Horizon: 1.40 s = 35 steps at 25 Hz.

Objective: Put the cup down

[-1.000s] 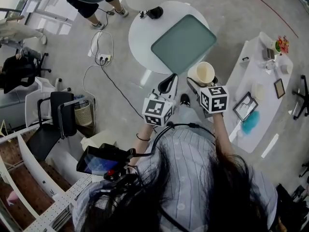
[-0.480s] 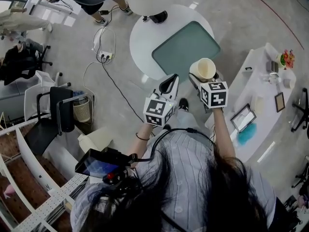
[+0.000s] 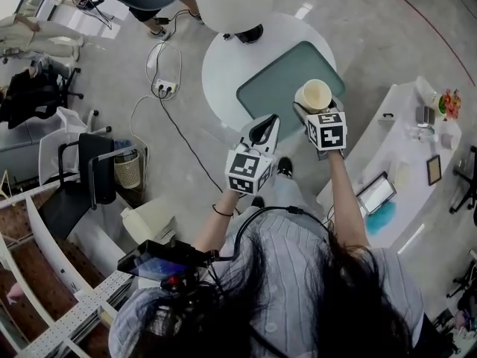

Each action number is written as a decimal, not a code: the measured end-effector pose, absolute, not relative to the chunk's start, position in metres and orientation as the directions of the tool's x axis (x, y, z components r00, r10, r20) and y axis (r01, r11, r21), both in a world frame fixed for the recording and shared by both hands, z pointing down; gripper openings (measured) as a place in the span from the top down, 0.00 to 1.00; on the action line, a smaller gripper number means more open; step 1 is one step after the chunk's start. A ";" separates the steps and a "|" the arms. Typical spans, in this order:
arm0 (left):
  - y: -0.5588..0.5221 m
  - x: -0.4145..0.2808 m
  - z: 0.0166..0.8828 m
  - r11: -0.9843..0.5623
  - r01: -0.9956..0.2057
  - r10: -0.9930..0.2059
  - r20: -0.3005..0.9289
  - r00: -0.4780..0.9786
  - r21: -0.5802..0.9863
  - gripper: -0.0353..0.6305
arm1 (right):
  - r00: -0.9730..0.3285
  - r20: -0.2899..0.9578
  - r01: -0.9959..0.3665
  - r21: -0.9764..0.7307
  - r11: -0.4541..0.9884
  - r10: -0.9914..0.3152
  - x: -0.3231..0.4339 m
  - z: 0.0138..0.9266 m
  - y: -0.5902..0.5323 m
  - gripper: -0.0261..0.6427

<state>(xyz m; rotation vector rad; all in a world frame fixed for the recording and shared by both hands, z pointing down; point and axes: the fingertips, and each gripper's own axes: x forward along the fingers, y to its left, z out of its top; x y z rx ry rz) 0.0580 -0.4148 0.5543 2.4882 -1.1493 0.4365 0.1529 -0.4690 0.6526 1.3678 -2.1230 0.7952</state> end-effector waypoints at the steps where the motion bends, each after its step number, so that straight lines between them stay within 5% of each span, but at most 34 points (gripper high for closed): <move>1: -0.417 0.059 0.555 -0.602 -0.774 -0.662 0.421 0.621 0.196 0.92 | -0.375 0.674 -0.922 -0.199 0.333 -0.637 0.154 0.656 -0.476 0.35; 35: -0.417 0.036 0.586 -0.578 -0.792 -0.640 0.493 0.589 0.196 0.92 | -0.271 0.712 -0.918 0.012 0.398 -0.648 0.149 0.721 -0.577 0.35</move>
